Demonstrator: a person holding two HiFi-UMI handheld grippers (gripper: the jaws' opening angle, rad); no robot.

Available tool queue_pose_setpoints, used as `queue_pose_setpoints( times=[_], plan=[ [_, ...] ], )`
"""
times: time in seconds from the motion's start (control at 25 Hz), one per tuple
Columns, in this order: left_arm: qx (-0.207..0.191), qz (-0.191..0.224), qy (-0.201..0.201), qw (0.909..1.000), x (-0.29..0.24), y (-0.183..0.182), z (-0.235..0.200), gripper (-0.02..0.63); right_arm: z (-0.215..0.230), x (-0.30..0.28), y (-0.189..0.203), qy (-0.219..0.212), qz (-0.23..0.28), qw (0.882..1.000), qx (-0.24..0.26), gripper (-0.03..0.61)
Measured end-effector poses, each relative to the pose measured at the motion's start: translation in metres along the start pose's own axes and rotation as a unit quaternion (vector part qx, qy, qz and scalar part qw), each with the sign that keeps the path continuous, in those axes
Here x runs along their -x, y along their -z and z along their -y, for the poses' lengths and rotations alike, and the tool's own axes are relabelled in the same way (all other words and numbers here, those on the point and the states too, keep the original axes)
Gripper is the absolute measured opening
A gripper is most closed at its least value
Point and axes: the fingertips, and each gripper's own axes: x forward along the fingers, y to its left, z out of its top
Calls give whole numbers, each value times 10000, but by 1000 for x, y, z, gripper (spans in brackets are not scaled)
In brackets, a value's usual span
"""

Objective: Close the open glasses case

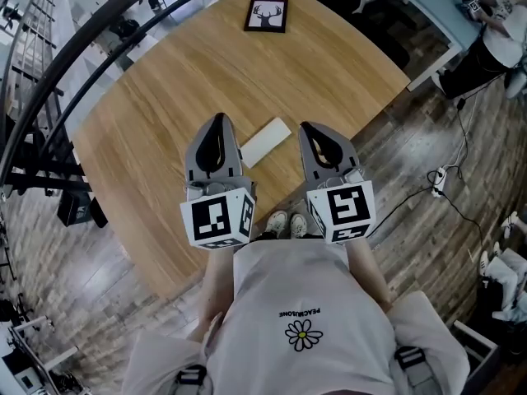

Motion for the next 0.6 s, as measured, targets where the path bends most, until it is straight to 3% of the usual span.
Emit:
queue_pose_setpoints(
  times=[0.6],
  plan=[
    [-157,-107,-114,9998,-3,4,-6,17,2,-6,-4,-65,15,9999,110,6]
  ],
)
